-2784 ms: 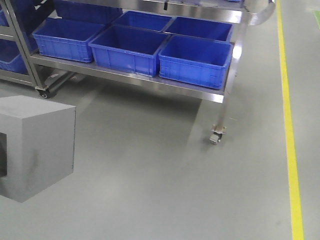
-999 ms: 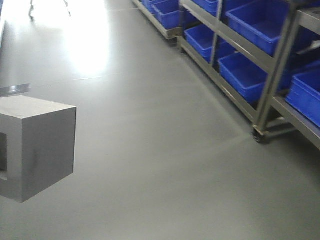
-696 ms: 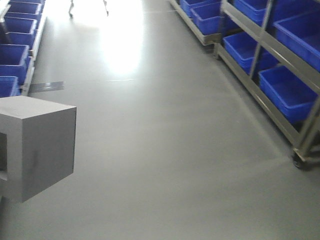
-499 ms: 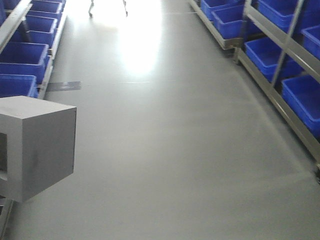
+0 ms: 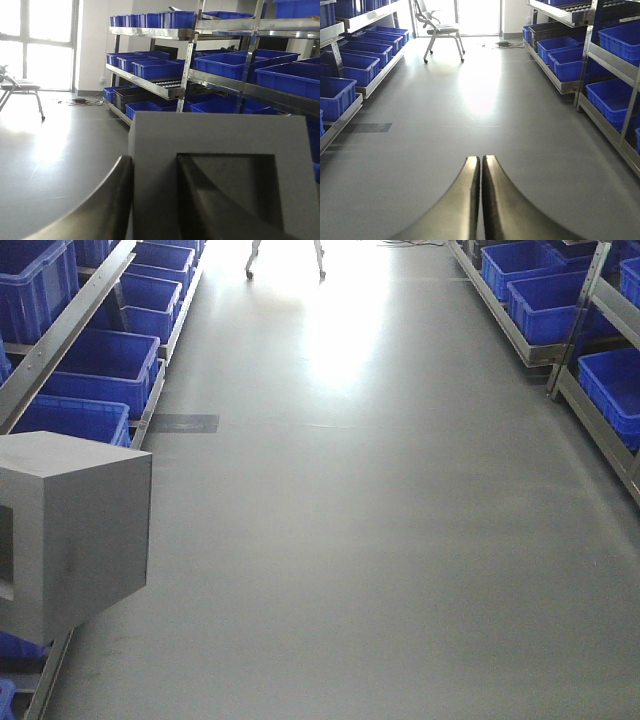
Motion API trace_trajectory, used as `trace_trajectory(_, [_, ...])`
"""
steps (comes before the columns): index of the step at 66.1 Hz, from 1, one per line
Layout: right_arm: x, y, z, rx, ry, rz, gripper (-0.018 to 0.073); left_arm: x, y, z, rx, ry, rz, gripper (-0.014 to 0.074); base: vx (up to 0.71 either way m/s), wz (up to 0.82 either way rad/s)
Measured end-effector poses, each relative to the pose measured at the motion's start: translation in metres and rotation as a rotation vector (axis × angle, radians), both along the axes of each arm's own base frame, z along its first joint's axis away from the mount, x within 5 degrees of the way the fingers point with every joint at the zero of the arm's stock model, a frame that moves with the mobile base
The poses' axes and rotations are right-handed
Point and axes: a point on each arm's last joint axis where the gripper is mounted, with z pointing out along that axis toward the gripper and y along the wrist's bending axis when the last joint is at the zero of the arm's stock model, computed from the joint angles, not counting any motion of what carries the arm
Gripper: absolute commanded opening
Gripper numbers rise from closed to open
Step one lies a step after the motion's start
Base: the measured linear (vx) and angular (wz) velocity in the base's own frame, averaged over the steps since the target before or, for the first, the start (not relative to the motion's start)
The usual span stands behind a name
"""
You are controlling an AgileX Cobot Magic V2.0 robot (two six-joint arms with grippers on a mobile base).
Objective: Sort gray base to blue bin
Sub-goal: 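Drive down the aisle between the blue bin shelves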
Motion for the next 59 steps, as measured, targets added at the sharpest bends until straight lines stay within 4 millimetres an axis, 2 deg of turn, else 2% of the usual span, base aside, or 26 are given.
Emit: trace_trajectory(59, [0.0000,0.0000,0.0000,0.000,0.000,0.000,-0.0005,0.0000,0.0000,0.0000,0.000,0.000,0.000,-0.0006,0.38,-0.01])
